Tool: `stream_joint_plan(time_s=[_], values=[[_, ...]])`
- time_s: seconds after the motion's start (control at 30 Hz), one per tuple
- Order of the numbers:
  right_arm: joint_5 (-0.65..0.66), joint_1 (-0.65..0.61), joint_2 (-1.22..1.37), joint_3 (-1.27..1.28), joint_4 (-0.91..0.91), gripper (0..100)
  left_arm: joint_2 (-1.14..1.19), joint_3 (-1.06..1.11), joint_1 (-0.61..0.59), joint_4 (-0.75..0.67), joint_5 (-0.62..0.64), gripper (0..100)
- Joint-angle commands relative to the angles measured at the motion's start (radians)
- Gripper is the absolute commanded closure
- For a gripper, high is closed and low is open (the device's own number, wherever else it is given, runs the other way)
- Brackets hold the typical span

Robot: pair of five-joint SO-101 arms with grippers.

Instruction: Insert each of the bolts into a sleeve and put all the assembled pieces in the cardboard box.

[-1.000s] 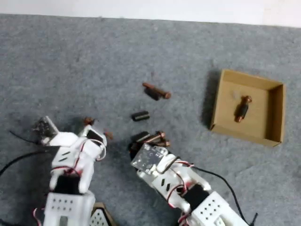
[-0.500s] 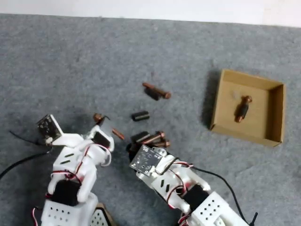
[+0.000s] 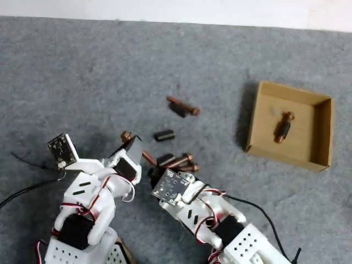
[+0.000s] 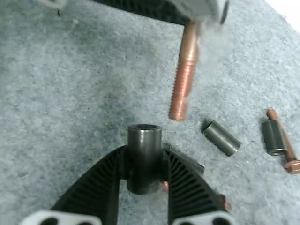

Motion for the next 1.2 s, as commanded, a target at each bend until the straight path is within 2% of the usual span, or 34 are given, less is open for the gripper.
stream_joint_plan(time_s=[0.0,0.23,0.43,0.73,0.93,1.17], values=[[0.002,-0.005,-0.022,0.071,-0.035,99.3,-0.022,-0.077,0.015,-0.008,0.003,100],[0.002,0.05,-0.021,0.081,-0.17,99.3,-0.022,-0.16,0.015,0.14,0.003,100],[0.002,0.048,-0.021,0.081,-0.174,99.3,-0.022,-0.122,0.059,0.138,0.003,100],[0.003,0.053,-0.022,0.081,-0.174,99.3,-0.022,-0.119,0.062,0.135,0.003,100],[0.005,0.051,-0.022,0.081,-0.174,99.3,-0.022,-0.111,-0.039,0.087,0.002,100],[0.005,0.051,-0.022,0.081,-0.174,99.3,-0.022,-0.104,-0.041,0.08,0.002,99]])
